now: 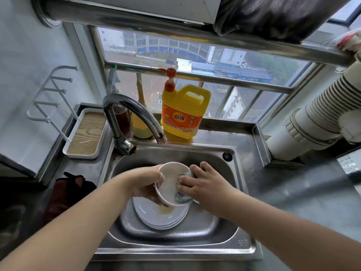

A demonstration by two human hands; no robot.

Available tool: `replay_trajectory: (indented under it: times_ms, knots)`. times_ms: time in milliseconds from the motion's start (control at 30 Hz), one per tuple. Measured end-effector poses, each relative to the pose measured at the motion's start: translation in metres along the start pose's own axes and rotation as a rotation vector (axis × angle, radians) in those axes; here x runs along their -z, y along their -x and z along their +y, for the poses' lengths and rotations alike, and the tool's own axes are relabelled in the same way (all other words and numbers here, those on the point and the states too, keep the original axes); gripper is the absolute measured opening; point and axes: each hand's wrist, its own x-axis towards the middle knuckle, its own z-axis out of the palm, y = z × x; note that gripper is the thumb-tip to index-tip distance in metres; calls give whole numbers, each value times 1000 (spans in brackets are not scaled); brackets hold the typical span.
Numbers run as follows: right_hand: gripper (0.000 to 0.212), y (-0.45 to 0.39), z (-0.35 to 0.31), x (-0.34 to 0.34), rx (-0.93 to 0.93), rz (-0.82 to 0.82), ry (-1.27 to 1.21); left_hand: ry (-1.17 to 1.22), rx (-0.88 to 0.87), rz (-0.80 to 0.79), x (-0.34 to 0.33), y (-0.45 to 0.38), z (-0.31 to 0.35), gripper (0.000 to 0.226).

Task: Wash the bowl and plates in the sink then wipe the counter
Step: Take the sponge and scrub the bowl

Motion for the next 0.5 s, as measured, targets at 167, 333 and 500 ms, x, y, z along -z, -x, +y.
replay_trajectory:
  times_ms: [167, 333, 500]
  knots:
    - [29, -10, -22, -4, -205, 99, 31, 148, -143, 52, 3, -9, -2, 56]
    - [25, -24, -57, -13, -633, 125, -317, 465, -381, 336, -50, -34, -34, 58]
    - [44, 3, -47, -28, -330, 259, -478, 285, -285, 338, -25, -22, -31, 54]
